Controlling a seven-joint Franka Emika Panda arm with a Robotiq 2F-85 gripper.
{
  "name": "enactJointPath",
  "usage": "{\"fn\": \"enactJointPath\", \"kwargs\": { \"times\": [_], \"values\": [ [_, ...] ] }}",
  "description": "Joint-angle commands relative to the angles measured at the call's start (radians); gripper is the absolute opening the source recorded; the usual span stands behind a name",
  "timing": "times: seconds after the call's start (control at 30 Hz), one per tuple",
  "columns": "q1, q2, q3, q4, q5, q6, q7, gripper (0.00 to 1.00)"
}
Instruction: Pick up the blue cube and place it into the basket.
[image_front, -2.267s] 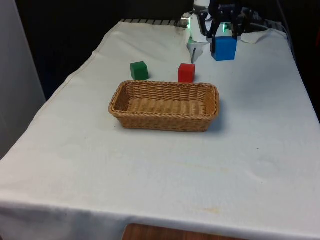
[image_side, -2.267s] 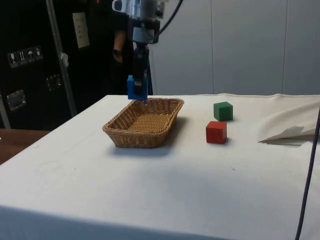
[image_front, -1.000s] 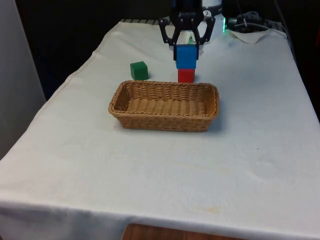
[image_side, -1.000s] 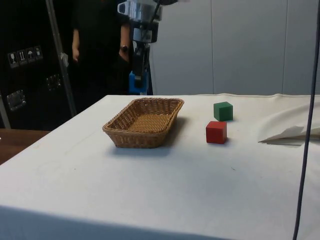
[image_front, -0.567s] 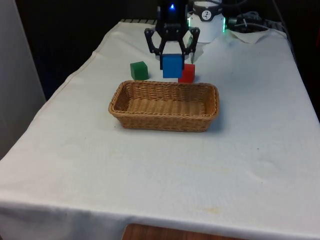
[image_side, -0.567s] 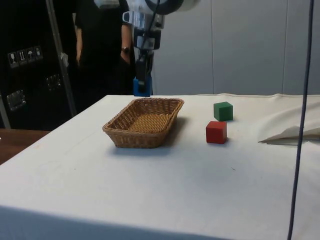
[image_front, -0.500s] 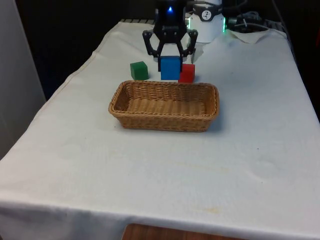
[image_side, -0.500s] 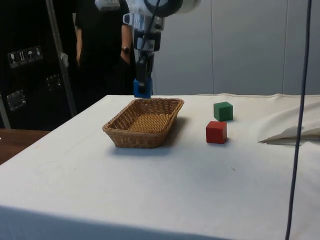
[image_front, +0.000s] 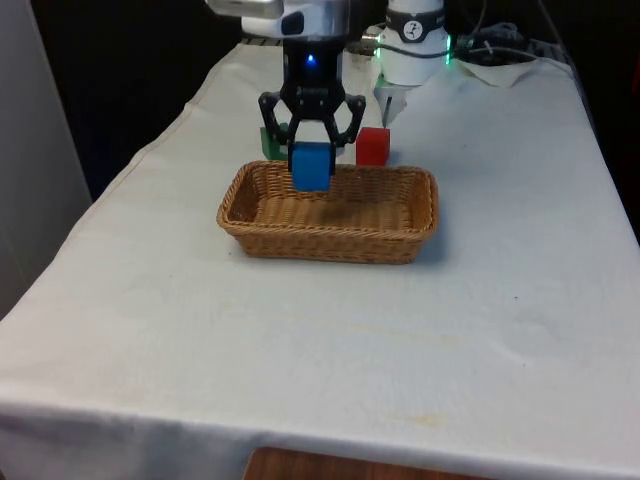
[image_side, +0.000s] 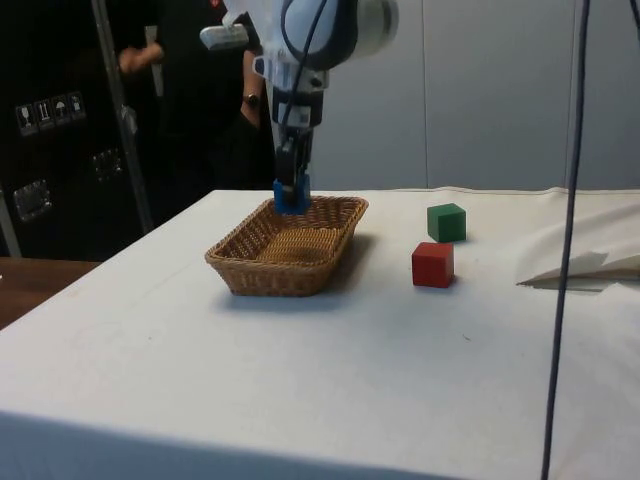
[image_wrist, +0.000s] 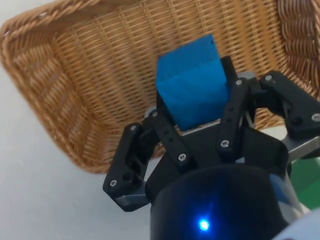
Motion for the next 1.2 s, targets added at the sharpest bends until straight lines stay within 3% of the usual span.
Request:
{"fn": "enactJointPath", "kwargs": {
  "times": [0.0,0.2,0.23,0.27,0.47,0.5,0.53,0.73,0.77,0.8,0.9,0.93,1.0,1.03,1.1,1.13,1.17],
  "values": [
    [-0.011,0.013,0.014,0.006,0.026,0.015,-0.017,0.00],
    [-0.011,0.072,0.015,0.024,0.046,0.054,-0.012,0.00],
    [-0.001,0.071,-0.001,0.023,0.028,0.046,0.000,0.00],
    [-0.011,0.079,0.015,0.027,0.050,0.058,-0.011,0.00],
    [-0.012,0.120,0.020,0.031,0.074,0.091,-0.010,0.00],
    [-0.001,0.114,0.003,0.030,0.055,0.079,0.000,0.00],
    [-0.012,0.128,0.021,0.032,0.079,0.098,-0.009,0.00],
    [-0.010,0.146,0.024,0.032,0.089,0.110,-0.007,0.00],
    [-0.001,0.144,0.009,0.031,0.073,0.102,0.001,0.00],
    [-0.009,0.146,0.023,0.032,0.088,0.110,-0.006,0.00],
    [-0.006,0.146,0.016,0.032,0.081,0.107,-0.003,0.00],
    [-0.005,0.146,0.015,0.032,0.079,0.106,-0.002,0.02],
    [-0.004,0.145,0.013,0.032,0.078,0.105,-0.001,0.16],
    [-0.003,0.145,0.012,0.032,0.077,0.104,-0.001,0.35],
    [-0.001,0.147,0.009,0.032,0.074,0.104,0.002,0.55],
    [-0.002,0.145,0.011,0.032,0.076,0.104,0.000,0.55],
    [-0.002,0.145,0.010,0.032,0.075,0.104,0.000,0.65]
  ]
}}
